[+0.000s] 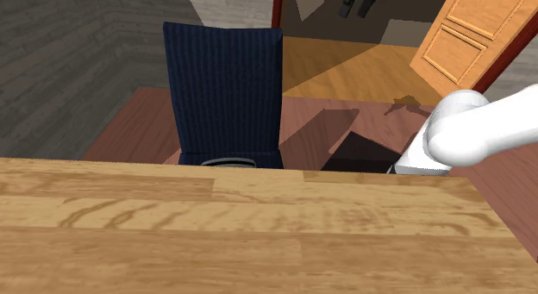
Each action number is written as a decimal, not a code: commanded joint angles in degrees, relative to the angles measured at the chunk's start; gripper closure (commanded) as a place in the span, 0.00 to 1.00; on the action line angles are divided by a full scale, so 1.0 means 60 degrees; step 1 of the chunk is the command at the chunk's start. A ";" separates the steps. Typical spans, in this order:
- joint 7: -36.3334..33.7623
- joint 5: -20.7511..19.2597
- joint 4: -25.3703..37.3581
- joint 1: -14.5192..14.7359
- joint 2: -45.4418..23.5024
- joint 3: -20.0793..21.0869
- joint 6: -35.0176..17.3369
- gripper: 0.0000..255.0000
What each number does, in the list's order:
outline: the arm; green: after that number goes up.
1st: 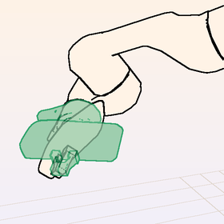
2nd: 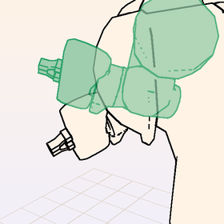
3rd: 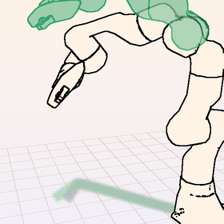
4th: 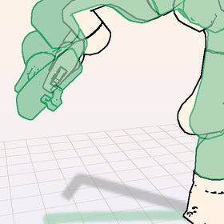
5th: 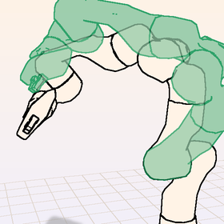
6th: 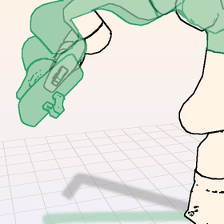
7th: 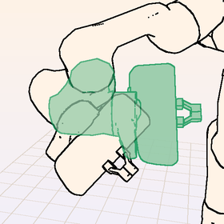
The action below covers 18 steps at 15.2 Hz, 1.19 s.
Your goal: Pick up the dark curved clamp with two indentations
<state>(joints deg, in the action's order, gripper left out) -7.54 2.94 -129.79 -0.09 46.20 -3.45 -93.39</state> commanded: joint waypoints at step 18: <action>0.0737 0.0142 -0.0609 0.1499 -0.3855 0.1677 -0.3333 0.00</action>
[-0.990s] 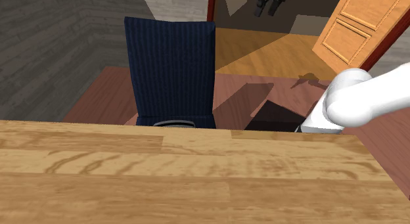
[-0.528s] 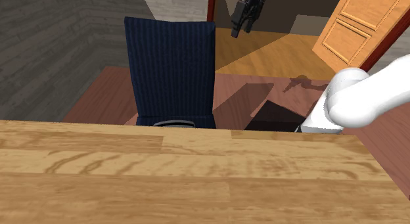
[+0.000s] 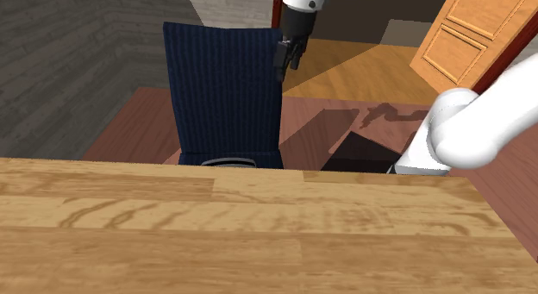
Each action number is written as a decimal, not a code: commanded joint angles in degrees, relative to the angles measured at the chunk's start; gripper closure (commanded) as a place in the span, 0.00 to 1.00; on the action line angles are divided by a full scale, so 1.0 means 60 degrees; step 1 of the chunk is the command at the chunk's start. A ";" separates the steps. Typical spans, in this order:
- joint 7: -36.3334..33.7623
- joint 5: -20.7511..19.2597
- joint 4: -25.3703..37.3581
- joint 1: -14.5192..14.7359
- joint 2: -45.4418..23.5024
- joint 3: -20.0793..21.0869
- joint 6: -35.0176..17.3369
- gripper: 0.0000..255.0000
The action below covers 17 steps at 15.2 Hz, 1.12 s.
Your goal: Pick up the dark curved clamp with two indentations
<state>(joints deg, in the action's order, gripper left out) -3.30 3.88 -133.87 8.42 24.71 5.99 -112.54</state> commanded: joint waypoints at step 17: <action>-0.0081 -0.1426 0.1298 0.1284 -0.5252 0.1637 -0.2521 0.00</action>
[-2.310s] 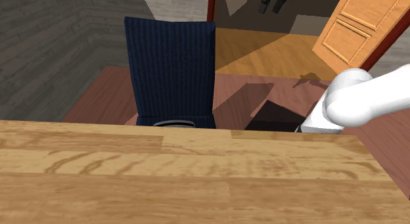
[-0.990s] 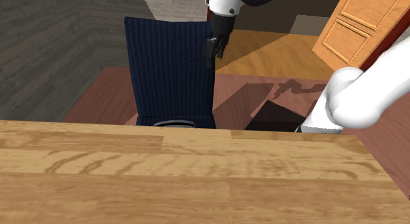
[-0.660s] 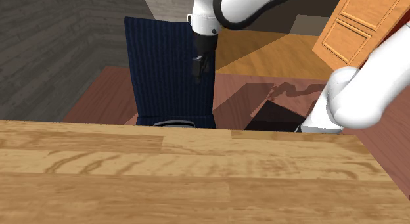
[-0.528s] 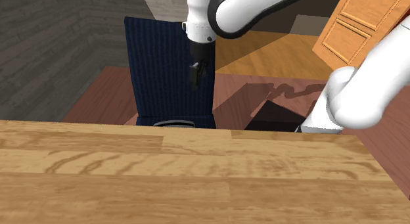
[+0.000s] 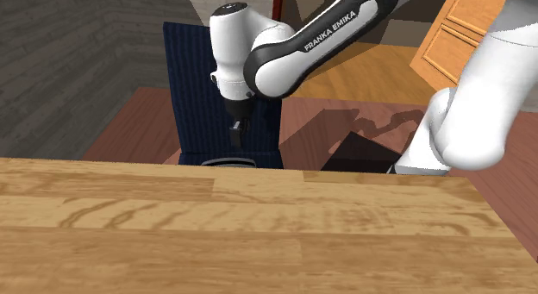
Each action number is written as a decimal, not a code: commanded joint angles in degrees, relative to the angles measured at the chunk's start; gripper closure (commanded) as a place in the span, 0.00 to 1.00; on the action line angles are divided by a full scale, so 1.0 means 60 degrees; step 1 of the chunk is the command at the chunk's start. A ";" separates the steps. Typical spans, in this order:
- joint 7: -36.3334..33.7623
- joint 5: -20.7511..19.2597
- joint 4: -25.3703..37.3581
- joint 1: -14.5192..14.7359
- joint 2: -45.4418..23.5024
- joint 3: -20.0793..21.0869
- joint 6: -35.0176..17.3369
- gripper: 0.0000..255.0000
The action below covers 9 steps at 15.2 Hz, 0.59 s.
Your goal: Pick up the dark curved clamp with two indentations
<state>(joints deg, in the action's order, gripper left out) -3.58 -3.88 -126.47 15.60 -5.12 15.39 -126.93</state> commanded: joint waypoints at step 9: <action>-0.0364 -0.0949 0.0467 0.0531 -0.1960 0.0145 -0.0979 0.00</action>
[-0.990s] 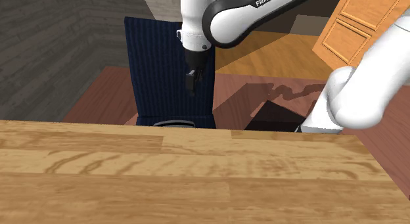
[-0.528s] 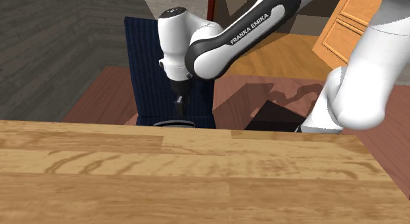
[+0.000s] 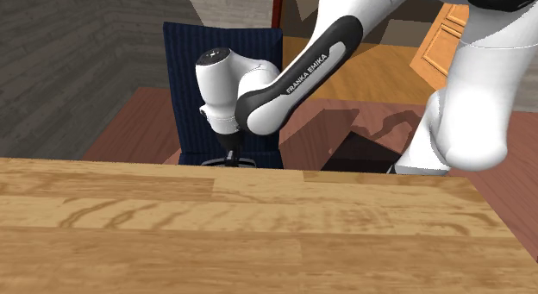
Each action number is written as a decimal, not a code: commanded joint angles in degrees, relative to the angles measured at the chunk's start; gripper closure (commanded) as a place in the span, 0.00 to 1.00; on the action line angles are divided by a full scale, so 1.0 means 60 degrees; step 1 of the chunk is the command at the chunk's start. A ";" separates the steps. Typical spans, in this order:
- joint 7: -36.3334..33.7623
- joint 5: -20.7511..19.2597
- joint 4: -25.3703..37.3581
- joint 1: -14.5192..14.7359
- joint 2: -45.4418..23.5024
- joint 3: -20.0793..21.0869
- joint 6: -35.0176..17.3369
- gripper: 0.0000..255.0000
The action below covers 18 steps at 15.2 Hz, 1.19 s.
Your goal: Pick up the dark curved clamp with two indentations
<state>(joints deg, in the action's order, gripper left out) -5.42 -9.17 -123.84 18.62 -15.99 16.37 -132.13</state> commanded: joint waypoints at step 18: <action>-0.0008 -0.0001 0.0051 0.0009 -0.0010 0.0010 0.0041 1.00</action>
<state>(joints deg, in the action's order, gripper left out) -5.56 -9.41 -123.62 18.69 -16.53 16.31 -132.41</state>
